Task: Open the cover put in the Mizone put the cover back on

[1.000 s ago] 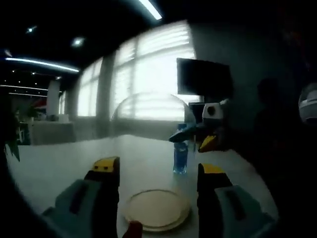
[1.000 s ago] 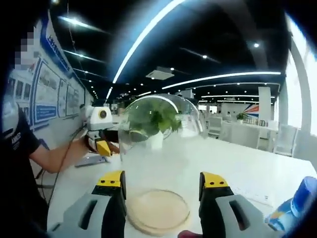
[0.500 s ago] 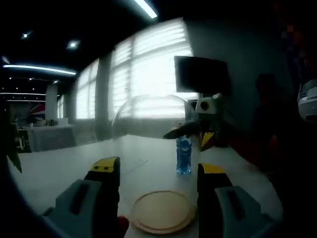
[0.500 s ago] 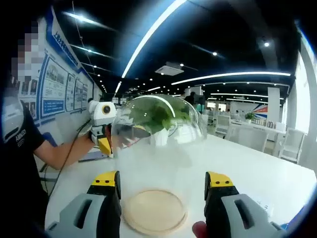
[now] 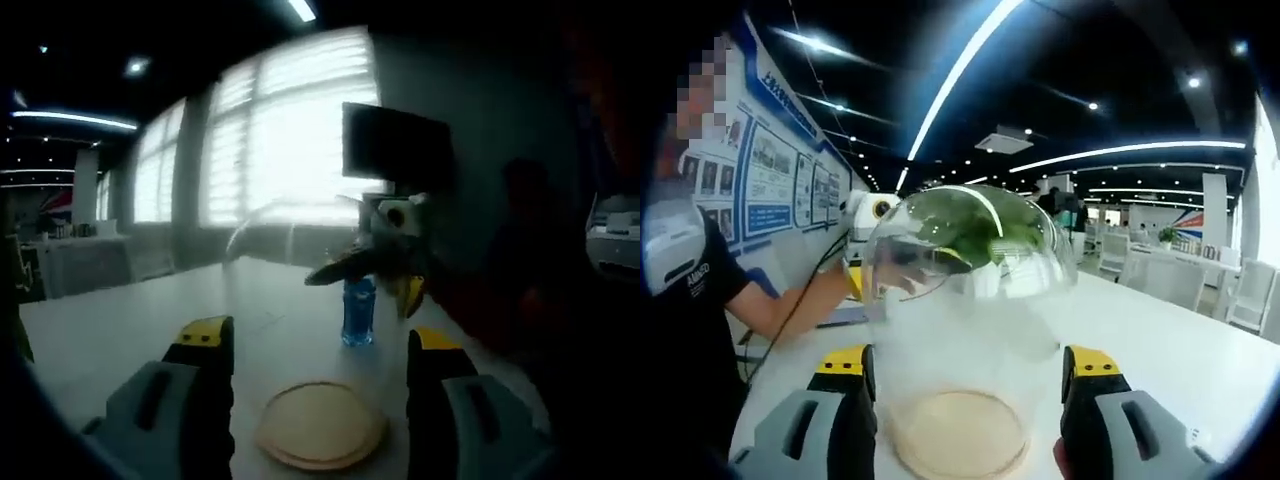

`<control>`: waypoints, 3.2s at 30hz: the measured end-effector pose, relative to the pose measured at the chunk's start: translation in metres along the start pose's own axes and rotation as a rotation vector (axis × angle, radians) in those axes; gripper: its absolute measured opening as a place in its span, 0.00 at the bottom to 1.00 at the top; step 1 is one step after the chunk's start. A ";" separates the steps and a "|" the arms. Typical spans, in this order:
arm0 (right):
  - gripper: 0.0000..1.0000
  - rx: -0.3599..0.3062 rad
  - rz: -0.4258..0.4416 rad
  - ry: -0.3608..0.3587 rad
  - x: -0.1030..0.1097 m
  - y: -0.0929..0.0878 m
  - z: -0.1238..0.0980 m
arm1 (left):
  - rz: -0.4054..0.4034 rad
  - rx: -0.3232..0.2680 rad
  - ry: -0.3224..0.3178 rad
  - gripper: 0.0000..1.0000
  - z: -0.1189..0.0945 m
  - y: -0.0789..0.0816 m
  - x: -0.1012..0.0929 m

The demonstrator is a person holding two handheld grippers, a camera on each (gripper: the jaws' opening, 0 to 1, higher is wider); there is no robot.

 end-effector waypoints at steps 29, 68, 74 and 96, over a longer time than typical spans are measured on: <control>0.80 -0.101 0.045 0.143 -0.008 -0.019 0.019 | -0.020 -0.041 -0.136 0.72 0.020 -0.026 0.018; 0.90 -0.094 0.066 0.246 -0.018 -0.021 0.038 | -0.063 -0.030 -0.250 0.76 0.038 -0.031 0.031; 0.90 -0.090 0.064 0.236 -0.018 -0.019 0.042 | -0.011 0.020 -0.216 0.81 0.043 -0.029 0.024; 0.90 -0.113 0.027 0.233 -0.016 -0.005 0.038 | 0.006 -0.004 -0.207 0.78 0.043 -0.019 0.019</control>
Point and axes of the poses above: the point that each gripper's makers call its tool centre point, and the gripper's own axes: z roughly forward along the fingers, x roughly to its left, y roughly out of its top, the point moved 9 cm from there along -z, roughly backward along the fingers, and after that the axes turned 2 degrees about -x, right-handed, at the moved point
